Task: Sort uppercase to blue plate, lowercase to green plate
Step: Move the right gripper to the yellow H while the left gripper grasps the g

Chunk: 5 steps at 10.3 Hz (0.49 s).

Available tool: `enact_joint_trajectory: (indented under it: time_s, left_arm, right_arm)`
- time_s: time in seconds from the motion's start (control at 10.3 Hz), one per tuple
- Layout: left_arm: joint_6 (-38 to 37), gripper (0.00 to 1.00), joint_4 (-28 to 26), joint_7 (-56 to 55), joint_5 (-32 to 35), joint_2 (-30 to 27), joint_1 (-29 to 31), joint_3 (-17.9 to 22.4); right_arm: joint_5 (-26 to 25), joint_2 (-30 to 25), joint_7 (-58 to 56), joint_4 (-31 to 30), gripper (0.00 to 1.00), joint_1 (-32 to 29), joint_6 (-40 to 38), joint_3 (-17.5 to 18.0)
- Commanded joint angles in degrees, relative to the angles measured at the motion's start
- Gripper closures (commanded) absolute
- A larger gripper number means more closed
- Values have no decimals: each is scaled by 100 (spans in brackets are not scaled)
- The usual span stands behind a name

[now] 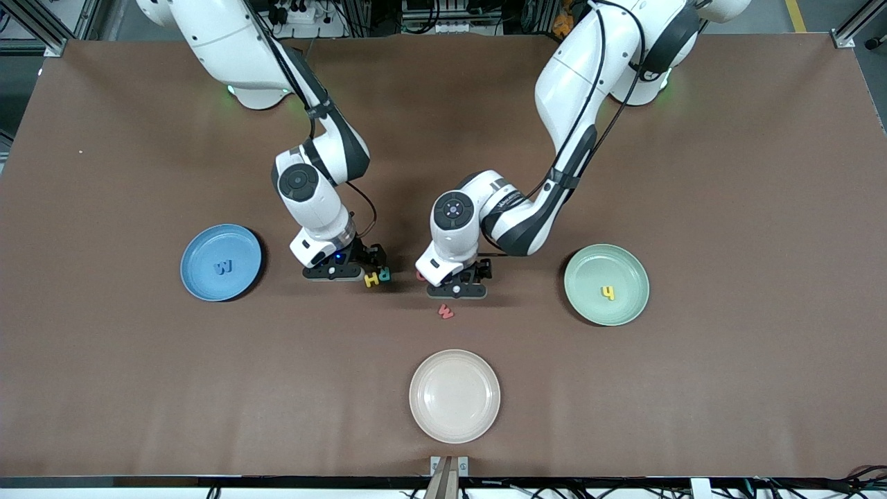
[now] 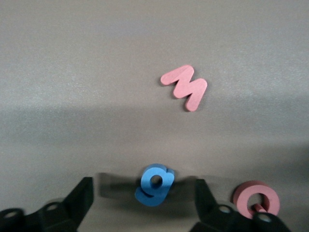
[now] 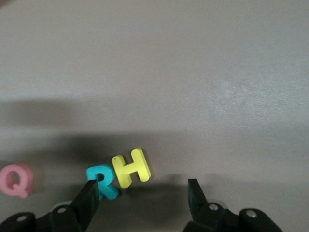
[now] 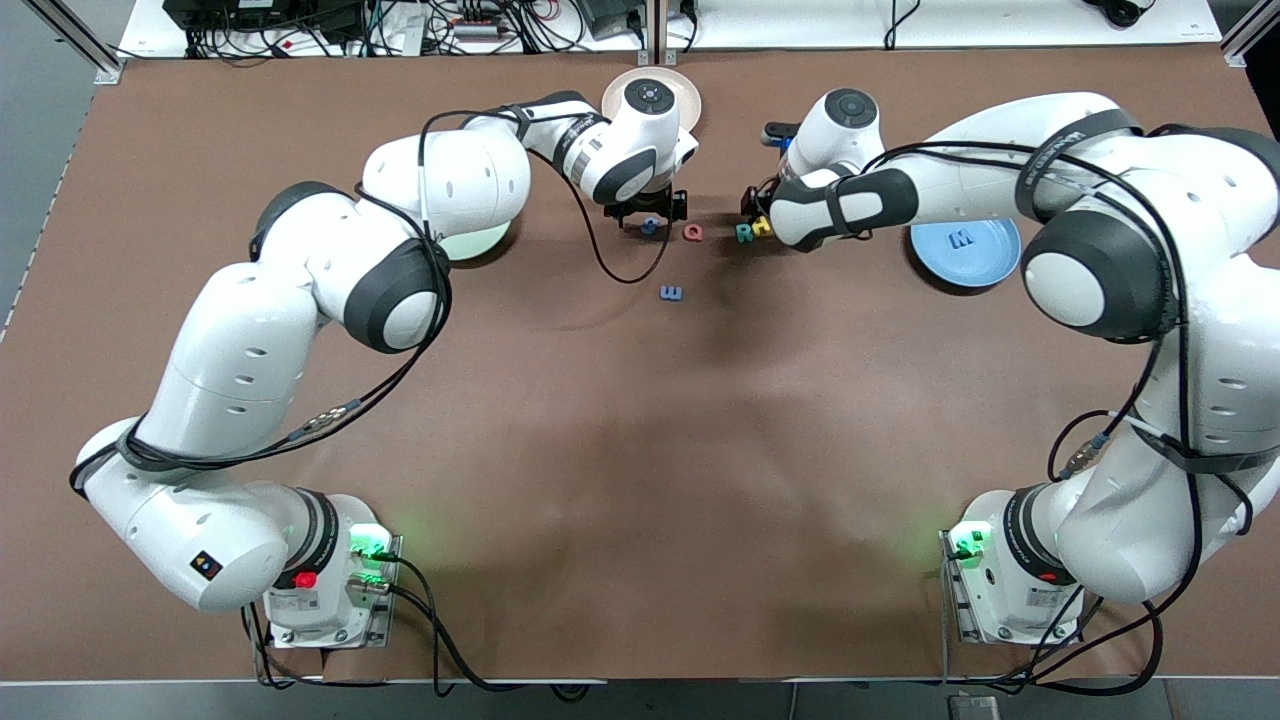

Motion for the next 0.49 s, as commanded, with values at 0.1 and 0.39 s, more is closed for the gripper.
enact_joint_trajectory:
  time_s: [0.1,0.39]
  left_arm:
    - [-68,74,74,-17,-126,37,-58,46]
    - [-68,100,48,-149,-126,37,-67,55]
  right_arm:
    - [-90,140,55,144,28,159,46,-143]
    - [-186,193,55,144,30,159,54,-152]
